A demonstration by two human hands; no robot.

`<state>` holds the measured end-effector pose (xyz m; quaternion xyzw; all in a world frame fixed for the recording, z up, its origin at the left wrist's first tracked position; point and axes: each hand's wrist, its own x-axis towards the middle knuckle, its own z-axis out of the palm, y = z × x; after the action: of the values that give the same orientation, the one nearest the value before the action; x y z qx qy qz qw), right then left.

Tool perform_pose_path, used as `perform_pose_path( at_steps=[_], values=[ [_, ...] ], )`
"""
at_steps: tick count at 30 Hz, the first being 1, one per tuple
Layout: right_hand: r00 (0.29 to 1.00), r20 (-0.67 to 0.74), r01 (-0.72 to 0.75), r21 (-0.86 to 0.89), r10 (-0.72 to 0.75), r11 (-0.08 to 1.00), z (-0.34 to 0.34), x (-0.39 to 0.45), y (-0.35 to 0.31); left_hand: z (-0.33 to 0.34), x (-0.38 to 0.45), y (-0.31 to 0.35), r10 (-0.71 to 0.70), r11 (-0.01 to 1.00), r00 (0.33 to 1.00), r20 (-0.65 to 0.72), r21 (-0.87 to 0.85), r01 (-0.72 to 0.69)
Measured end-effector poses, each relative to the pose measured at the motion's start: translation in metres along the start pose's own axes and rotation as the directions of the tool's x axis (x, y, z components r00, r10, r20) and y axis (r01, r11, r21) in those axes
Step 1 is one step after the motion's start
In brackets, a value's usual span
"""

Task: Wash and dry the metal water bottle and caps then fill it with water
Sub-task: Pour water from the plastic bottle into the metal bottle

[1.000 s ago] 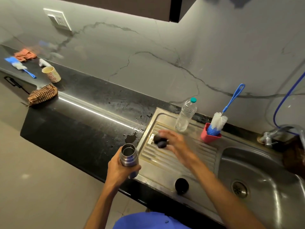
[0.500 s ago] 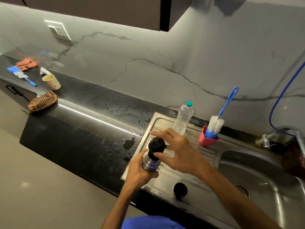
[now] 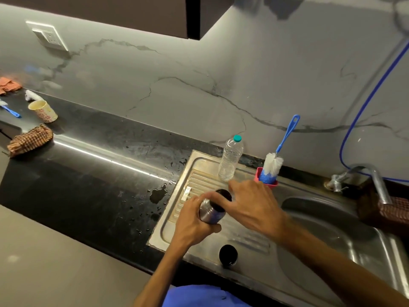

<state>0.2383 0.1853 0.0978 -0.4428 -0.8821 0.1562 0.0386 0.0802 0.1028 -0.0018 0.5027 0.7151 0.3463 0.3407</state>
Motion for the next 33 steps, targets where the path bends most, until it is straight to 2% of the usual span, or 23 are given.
perform_pose_path(
  at_steps=[2, 3, 6, 7, 8, 10, 12, 13, 14, 16, 17, 18, 19, 20, 21, 22, 23, 24, 25, 26, 28, 30, 33],
  values=[
    [0.973, 0.098, 0.183, 0.214, -0.207, 0.96, -0.007, -0.004, 0.014, 0.001, 0.009, 0.007, 0.04, 0.999, 0.999, 0.008, -0.013, -0.039],
    [0.966, 0.085, 0.22, 0.226, -0.245, 0.949, -0.004, -0.006, 0.02, 0.002, 0.013, 0.01, 0.07, 0.998, 0.997, 0.021, 0.004, -0.07],
    [0.999, -0.04, -0.003, -0.033, 0.002, 0.999, -0.003, -0.007, 0.03, 0.009, 0.019, 0.018, 0.147, 0.981, 0.984, 0.105, 0.116, -0.159],
    [0.998, -0.045, -0.035, -0.032, 0.033, 0.999, -0.007, -0.009, 0.034, 0.011, 0.021, 0.02, 0.155, 0.978, 0.981, 0.12, 0.12, -0.169],
    [0.998, -0.055, 0.015, 0.043, -0.013, 0.999, -0.012, -0.013, 0.038, 0.013, 0.024, 0.02, 0.158, 0.981, 0.98, 0.125, 0.098, -0.17],
    [0.968, -0.058, 0.252, 0.144, -0.246, 0.957, -0.015, -0.02, 0.047, 0.011, 0.029, 0.024, 0.185, 0.981, 0.973, 0.138, 0.036, -0.192],
    [0.934, -0.088, 0.355, 0.094, -0.347, 0.93, -0.003, -0.023, 0.054, 0.011, 0.03, 0.03, 0.241, 0.968, 0.949, 0.202, 0.019, -0.25],
    [0.944, -0.155, 0.303, 0.058, -0.291, 0.951, 0.005, -0.023, 0.056, 0.012, 0.029, 0.033, 0.262, 0.962, 0.936, 0.235, 0.016, -0.273],
    [0.964, -0.222, 0.162, 0.062, -0.145, 0.985, 0.01, -0.021, 0.054, 0.014, 0.027, 0.036, 0.279, 0.957, 0.929, 0.244, 0.007, -0.289],
    [0.98, -0.133, -0.128, 0.166, 0.151, 0.978, 0.009, -0.018, 0.046, 0.016, 0.025, 0.04, 0.307, 0.949, 0.925, 0.222, -0.005, -0.314],
    [0.981, -0.048, -0.176, 0.171, 0.186, 0.97, 0.006, -0.018, 0.043, 0.015, 0.025, 0.041, 0.325, 0.944, 0.92, 0.22, -0.02, -0.329],
    [0.992, -0.02, -0.118, 0.122, 0.121, 0.986, 0.002, -0.02, 0.039, 0.012, 0.026, 0.044, 0.344, 0.938, 0.911, 0.228, -0.049, -0.342],
    [0.993, -0.097, 0.075, 0.071, -0.068, 0.995, -0.003, -0.022, 0.035, 0.007, 0.028, 0.046, 0.365, 0.931, 0.896, 0.251, -0.08, -0.357],
    [0.922, -0.197, 0.336, -0.025, -0.334, 0.942, -0.007, -0.024, 0.035, 0.0, 0.028, 0.05, 0.389, 0.921, 0.875, 0.288, -0.114, -0.372],
    [0.798, -0.248, 0.519, -0.183, -0.549, 0.835, -0.007, -0.023, 0.039, -0.004, 0.03, 0.052, 0.414, 0.91, 0.849, 0.329, -0.126, -0.395],
    [0.706, -0.271, 0.591, -0.283, -0.654, 0.755, -0.006, -0.02, 0.046, -0.005, 0.03, 0.055, 0.427, 0.903, 0.827, 0.365, -0.139, -0.406],
    [0.702, -0.291, 0.575, -0.308, -0.65, 0.758, -0.003, -0.015, 0.05, -0.003, 0.03, 0.054, 0.421, 0.906, 0.83, 0.367, -0.133, -0.401],
    [0.785, -0.31, 0.467, -0.272, -0.536, 0.841, 0.004, -0.007, 0.048, 0.001, 0.029, 0.053, 0.4, 0.917, 0.855, 0.331, -0.135, -0.376],
    [0.884, -0.332, 0.271, -0.209, -0.329, 0.94, 0.009, -0.001, 0.039, 0.006, 0.03, 0.048, 0.365, 0.931, 0.894, 0.26, -0.115, -0.347],
    [0.935, -0.336, 0.063, -0.147, -0.11, 0.987, 0.016, 0.008, 0.026, 0.011, 0.031, 0.042, 0.321, 0.947, 0.929, 0.183, -0.071, -0.314],
    [0.943, -0.201, -0.274, -0.013, 0.266, 0.962, 0.035, 0.025, 0.007, 0.023, 0.034, 0.022, 0.227, 0.97, 0.97, 0.083, 0.063, -0.233],
    [0.908, -0.059, -0.414, 0.038, 0.415, 0.91, 0.048, 0.04, -0.002, 0.028, 0.03, 0.004, 0.157, 0.979, 0.988, 0.005, 0.134, -0.156],
    [0.916, 0.048, -0.398, 0.003, 0.397, 0.917, 0.06, 0.044, -0.008, 0.028, 0.018, -0.014, 0.119, 0.981, 0.993, -0.003, 0.154, -0.117]
  ],
)
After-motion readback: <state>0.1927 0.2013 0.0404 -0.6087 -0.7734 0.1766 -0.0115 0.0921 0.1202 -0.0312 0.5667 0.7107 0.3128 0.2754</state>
